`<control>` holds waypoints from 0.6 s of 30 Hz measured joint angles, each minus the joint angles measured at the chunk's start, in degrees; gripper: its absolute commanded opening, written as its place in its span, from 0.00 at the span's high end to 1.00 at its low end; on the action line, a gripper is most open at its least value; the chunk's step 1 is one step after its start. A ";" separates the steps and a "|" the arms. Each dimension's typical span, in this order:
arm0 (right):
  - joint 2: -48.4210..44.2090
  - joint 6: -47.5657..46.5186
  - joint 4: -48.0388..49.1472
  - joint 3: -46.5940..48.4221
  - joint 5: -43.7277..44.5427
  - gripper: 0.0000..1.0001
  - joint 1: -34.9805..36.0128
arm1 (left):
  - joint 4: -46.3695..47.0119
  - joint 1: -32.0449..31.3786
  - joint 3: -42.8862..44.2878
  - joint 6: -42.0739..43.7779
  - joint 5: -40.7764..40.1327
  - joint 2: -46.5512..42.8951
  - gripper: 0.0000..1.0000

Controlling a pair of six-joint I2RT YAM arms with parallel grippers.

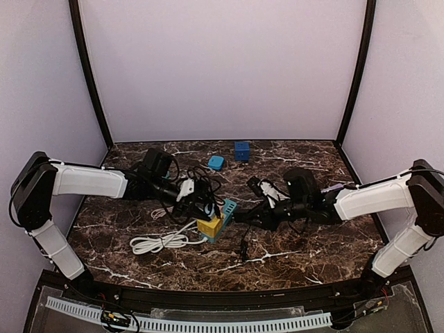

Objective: Insert the plug
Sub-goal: Adjust the socket at the center of the board.

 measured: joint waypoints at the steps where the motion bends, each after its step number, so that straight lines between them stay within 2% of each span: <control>1: -0.20 -0.48 -0.37 0.11 -0.11 1.00 -0.09 | 0.92 -0.17 0.02 -1.90 -1.27 0.11 0.99; 8: -3.34 -4.76 -1.01 0.20 -1.01 1.00 -1.97 | 9.51 -1.79 -1.16 -12.90 -9.55 0.90 0.99; 18: -3.37 -11.17 2.47 -0.61 -3.61 1.00 -5.38 | 16.85 -3.85 -0.59 -21.29 -18.62 3.78 0.99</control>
